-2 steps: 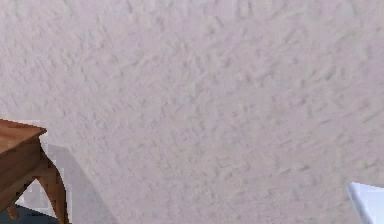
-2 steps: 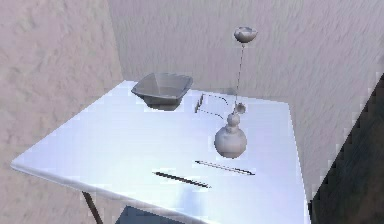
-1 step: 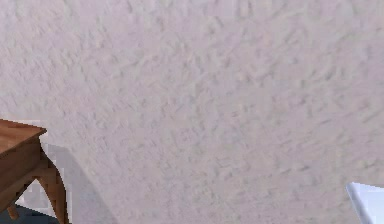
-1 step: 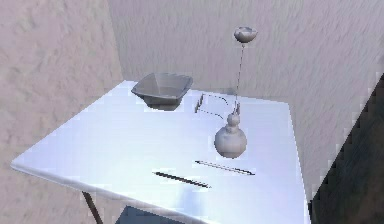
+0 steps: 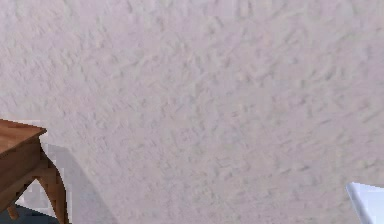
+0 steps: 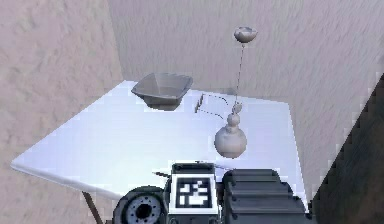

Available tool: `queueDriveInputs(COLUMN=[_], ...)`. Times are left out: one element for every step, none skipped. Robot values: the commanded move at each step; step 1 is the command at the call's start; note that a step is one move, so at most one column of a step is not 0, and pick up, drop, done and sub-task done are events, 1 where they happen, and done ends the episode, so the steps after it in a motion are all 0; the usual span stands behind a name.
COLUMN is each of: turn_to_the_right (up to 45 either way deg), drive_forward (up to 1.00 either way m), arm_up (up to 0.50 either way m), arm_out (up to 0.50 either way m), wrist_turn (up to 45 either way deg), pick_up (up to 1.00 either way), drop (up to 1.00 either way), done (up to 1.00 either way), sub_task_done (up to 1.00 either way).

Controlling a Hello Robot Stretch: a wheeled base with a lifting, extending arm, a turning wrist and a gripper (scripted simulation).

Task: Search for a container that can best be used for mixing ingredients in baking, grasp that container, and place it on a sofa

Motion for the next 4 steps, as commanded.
queueDriveInputs(turn_to_the_right=[0.0,0.0,0.0,0.0], drive_forward=[0.00,0.00,0.00,0.00], arm_up=[0.00,0.00,0.00,0.00], arm_out=[0.42,0.00,0.00,0.00], wrist_turn=[0.0,45.0,45.0,45.0], pick_up=[0.00,0.00,0.00,0.00], drop=[0.00,0.00,0.00,0.00], done=[0.00,0.00,0.00,0.00], sub_task_done=[0.00,0.00,0.00,0.00])
